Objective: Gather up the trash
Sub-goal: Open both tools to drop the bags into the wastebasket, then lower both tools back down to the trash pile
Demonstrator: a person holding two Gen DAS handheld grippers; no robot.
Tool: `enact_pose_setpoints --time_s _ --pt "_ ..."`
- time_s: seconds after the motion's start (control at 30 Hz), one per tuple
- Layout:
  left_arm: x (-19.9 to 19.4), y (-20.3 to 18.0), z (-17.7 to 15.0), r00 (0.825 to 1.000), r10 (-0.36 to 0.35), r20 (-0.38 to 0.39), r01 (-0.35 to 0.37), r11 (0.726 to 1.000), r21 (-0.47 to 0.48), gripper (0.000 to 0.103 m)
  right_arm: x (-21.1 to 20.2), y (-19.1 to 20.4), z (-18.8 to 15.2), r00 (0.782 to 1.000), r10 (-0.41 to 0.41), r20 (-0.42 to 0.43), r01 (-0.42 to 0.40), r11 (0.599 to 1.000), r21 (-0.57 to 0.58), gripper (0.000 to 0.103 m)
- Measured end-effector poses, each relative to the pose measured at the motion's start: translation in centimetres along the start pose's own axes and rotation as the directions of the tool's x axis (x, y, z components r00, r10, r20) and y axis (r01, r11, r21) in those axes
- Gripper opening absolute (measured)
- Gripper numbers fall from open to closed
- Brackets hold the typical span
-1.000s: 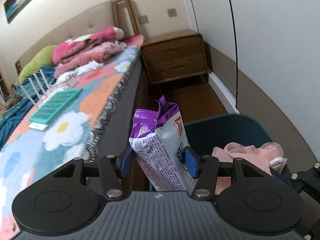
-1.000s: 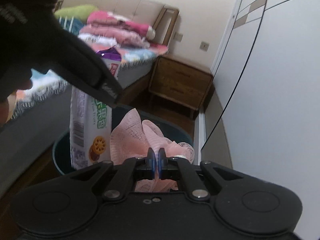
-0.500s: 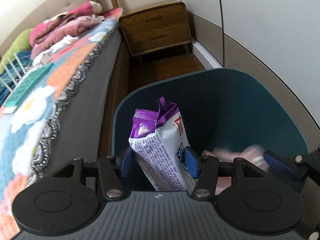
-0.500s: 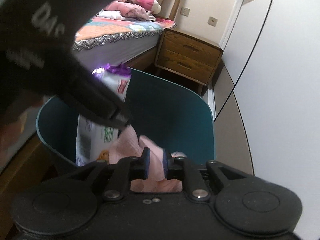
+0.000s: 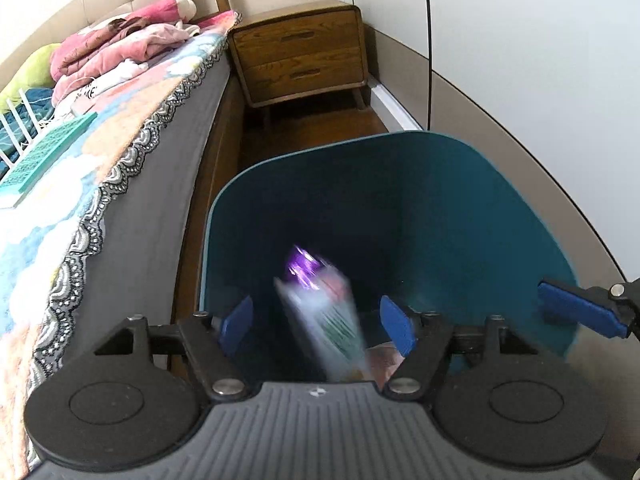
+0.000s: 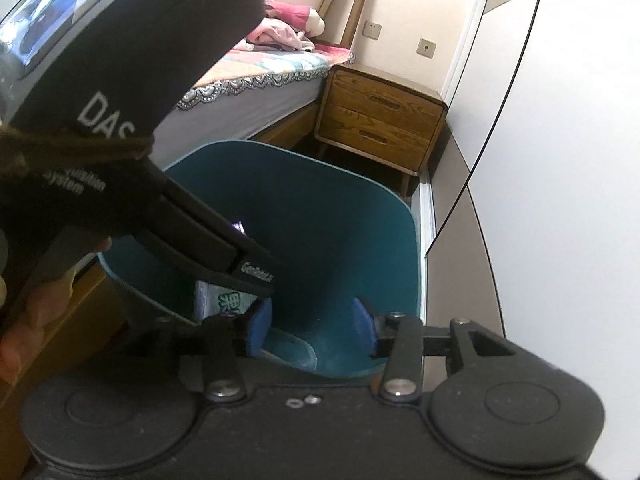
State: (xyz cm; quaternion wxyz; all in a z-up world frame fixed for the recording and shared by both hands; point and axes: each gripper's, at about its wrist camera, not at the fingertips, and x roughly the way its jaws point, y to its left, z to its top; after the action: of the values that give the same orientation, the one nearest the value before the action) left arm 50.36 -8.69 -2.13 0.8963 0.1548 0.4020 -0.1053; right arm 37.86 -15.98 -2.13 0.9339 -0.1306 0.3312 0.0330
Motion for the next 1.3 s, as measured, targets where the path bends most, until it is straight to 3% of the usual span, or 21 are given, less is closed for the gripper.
enact_pose_setpoints --time_s 0.33,0.77,1.03,1.3 --pt "-4.7 0.1 -1.4 0.999 0.016 0.028 -0.016 1.0 -0.012 0.07 -4.3 -1.4 -0.7 0.998 0.011 0.055 -0.014 0.999 0.048 0.058" --pt "-10.9 -1.2 -6.1 0.999 0.024 0.04 -0.023 1.0 -0.018 0.07 -8.7 -3.1 -3.6 0.993 0.056 0.099 -0.069 0.989 0.132 0.066" --pt "-12.7 -2.5 -10.5 1.0 0.013 0.017 -0.013 1.0 -0.026 0.07 -10.2 -2.9 -7.5 0.993 0.072 0.09 -0.086 0.982 0.169 0.074" --pt "-11.8 -4.3 -16.3 0.998 -0.017 -0.053 0.015 0.999 -0.036 0.07 -10.6 -2.7 -14.7 0.995 0.1 -0.004 -0.095 0.949 0.3 0.077"
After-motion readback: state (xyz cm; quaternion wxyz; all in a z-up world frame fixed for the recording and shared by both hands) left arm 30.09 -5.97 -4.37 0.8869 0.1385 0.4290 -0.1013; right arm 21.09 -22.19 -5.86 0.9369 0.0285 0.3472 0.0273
